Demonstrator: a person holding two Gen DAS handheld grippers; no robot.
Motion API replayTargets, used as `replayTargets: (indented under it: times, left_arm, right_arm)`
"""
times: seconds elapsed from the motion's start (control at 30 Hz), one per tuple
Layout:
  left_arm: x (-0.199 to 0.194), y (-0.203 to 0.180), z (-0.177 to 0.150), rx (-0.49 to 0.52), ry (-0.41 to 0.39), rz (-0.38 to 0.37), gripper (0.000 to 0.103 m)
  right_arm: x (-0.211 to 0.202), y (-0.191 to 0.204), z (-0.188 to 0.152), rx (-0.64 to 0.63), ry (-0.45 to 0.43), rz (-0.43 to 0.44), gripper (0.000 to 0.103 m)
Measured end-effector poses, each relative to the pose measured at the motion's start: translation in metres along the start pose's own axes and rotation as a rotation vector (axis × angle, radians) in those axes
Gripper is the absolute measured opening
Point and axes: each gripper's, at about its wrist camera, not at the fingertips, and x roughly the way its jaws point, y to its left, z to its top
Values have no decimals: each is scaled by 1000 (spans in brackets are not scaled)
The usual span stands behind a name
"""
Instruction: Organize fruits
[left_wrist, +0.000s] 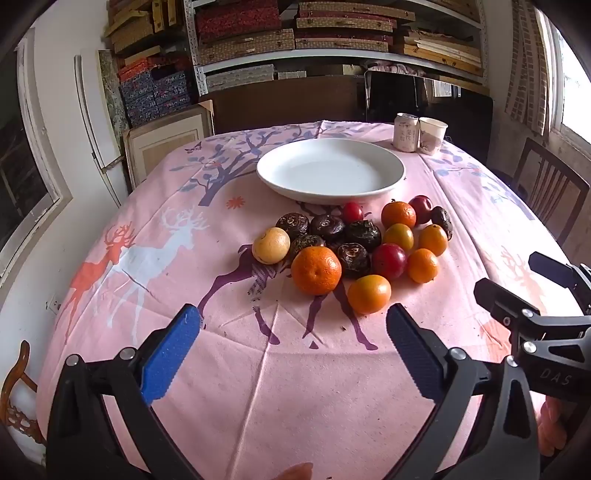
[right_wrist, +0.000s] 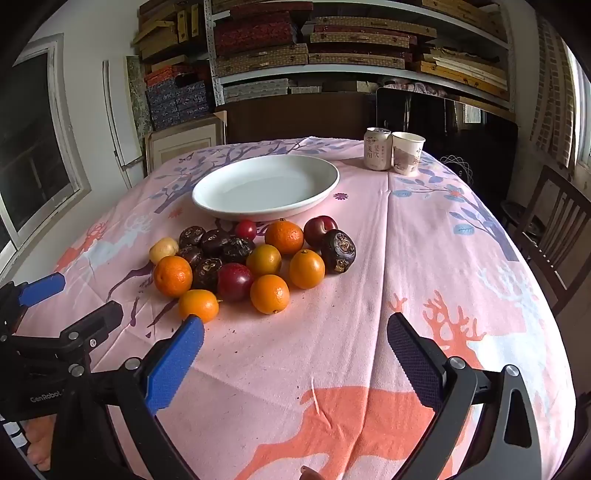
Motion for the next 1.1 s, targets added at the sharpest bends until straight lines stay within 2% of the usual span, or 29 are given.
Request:
replayTargets:
  times: [0.27,1.1]
  left_arm:
    - [-4,-2,-1,-1,-12,-4,99]
    - [3,1,-6,-15,23,-16,99]
  right_arm:
    - [-2,-2,0,17,-5,19,100]
    - [-4,4,-2,1,-6,39,100]
